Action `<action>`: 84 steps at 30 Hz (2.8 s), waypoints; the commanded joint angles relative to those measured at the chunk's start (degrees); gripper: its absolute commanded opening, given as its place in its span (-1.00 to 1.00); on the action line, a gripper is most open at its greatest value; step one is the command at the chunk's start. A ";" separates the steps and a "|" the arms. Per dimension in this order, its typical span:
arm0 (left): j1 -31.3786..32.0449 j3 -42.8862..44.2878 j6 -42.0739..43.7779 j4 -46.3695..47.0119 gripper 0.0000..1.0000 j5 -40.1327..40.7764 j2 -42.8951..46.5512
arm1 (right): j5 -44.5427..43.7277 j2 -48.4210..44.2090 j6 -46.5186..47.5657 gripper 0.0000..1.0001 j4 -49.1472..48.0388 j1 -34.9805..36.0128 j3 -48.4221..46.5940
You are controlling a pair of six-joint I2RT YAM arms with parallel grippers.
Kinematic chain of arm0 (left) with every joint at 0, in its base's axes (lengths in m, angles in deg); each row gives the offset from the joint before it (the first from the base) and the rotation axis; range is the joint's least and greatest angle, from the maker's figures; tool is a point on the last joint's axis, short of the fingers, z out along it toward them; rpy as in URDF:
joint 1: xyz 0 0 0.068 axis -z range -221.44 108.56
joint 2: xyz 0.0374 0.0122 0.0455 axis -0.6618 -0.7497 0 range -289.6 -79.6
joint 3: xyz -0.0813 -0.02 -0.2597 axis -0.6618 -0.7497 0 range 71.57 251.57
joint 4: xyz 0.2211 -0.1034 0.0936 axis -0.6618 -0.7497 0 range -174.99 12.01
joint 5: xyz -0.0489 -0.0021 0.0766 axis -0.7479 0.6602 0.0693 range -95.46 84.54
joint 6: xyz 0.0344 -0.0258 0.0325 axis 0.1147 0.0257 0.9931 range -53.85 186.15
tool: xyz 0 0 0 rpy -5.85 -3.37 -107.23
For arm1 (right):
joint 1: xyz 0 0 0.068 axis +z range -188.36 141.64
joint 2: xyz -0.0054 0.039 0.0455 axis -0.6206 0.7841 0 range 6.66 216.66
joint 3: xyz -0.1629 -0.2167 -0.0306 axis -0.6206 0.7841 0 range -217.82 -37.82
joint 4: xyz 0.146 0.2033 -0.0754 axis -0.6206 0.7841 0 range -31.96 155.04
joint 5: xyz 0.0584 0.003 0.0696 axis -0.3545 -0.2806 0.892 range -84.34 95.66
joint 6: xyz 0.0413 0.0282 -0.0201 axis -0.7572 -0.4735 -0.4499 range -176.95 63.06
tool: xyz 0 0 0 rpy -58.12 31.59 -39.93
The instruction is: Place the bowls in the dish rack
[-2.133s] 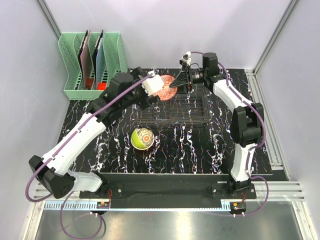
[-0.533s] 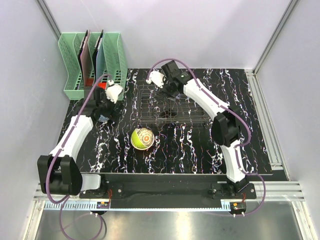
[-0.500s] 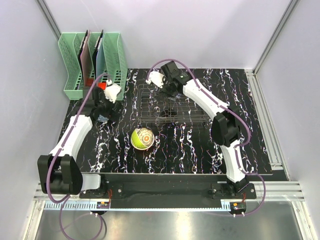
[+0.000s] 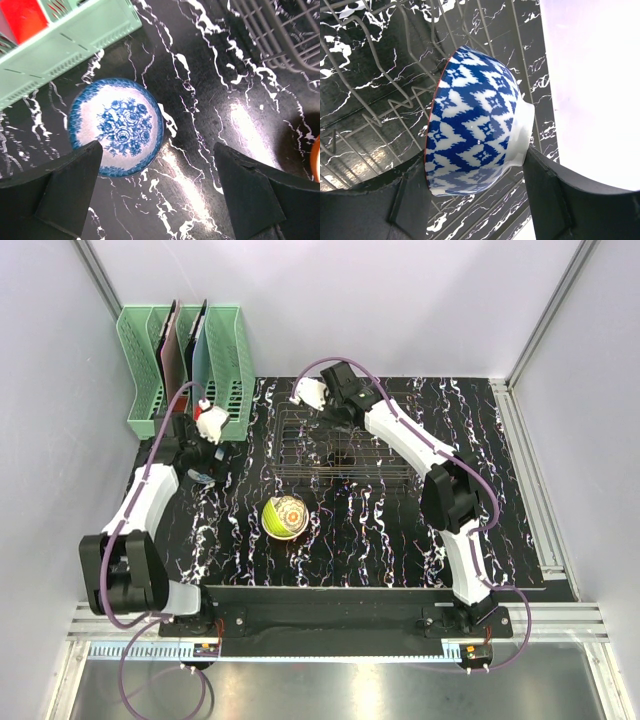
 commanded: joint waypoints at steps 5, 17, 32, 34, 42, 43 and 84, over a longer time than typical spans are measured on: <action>-0.80 -0.72 3.23 2.33 0.98 -2.73 -3.54 | -1.17 1.06 2.56 -1.00 -4.47 1.43 -4.99; -1.51 0.16 4.55 0.05 0.98 -4.05 -4.86 | -0.12 9.68 4.85 -1.00 -4.55 3.18 -12.72; -2.74 -0.63 7.36 -1.28 0.98 -4.31 -7.41 | -0.99 12.23 7.66 -0.01 -4.47 4.41 -12.90; -2.91 -0.63 7.63 -1.36 0.98 -4.22 -7.85 | -1.52 12.50 7.66 0.27 -4.55 4.42 -12.99; -3.26 -0.81 8.24 -1.89 0.98 -5.01 -8.99 | -2.84 12.67 7.40 0.63 -4.55 4.50 -13.69; -3.26 -0.81 8.42 -1.89 0.98 -5.01 -9.08 | -2.93 12.50 7.40 0.65 -4.55 4.59 -13.78; -3.35 5.70 15.36 -2.95 -1.00 2.28 -21.57 | -6.71 -17.73 -13.33 0.75 -5.08 4.33 7.74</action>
